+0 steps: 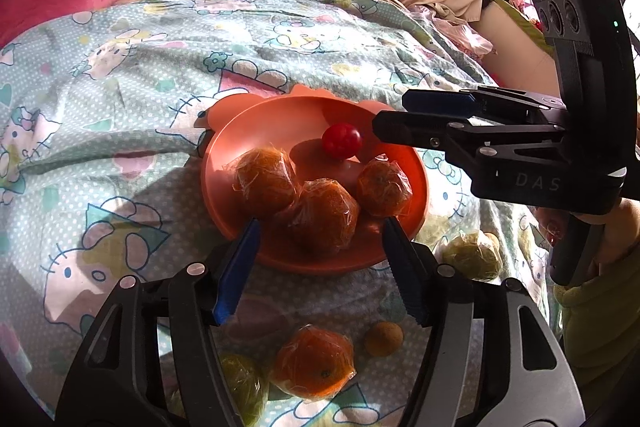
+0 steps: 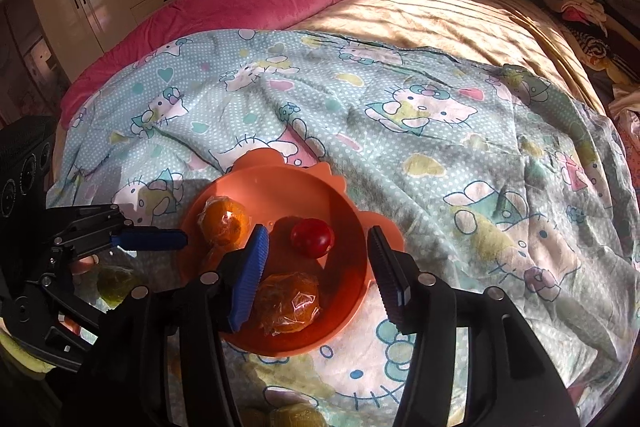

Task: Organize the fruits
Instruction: 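Withdraw both tools away from the plate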

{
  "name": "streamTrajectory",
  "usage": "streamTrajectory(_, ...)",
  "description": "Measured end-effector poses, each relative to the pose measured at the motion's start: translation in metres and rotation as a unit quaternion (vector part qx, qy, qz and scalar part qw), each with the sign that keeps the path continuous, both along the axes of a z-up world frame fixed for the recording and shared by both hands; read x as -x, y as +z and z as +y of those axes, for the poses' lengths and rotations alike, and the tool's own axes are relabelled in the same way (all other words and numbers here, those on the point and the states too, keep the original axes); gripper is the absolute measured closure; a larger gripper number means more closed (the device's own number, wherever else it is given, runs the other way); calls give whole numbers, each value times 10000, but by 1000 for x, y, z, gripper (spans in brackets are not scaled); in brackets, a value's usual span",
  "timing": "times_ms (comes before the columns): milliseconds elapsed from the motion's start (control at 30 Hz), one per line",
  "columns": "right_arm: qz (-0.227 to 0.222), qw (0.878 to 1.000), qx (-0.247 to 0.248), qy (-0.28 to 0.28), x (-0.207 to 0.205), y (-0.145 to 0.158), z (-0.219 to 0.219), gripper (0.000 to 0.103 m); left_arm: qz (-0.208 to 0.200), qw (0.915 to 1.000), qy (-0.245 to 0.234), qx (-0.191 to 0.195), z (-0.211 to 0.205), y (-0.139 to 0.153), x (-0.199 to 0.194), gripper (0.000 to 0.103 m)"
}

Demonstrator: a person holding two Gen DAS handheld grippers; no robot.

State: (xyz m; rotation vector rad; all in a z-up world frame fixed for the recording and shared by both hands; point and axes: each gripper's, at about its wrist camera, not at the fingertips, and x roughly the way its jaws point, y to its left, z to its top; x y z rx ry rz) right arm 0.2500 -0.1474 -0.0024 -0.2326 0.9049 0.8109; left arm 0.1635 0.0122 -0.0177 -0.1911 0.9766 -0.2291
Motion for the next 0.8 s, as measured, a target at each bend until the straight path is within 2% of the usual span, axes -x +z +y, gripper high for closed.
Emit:
streamTrajectory(133, -54, 9999, -103, -108, 5, 6, -11, 44, -59, 10000, 27, 36, 4, 6, 2, 45)
streamTrajectory(200, -94, 9997, -179, -149, 8, 10, -17, 42, -119, 9999, 52, 34, 7, 10, 4, 40)
streamTrajectory(300, -146, 9993, -284, -217, 14, 14, -25, 38, -197, 9997, 141, 29, 13, 16, 6, 37)
streamTrajectory(467, -262, 9988, -315, -255, 22, 20, -30, 34, -257, 9993, 255, 2, 20, 21, 8, 34)
streamTrajectory(800, -499, 9977, -371, -278, 38, 28, -35, 29, -368, 9985, 394, -62, 25, 30, 11, 21)
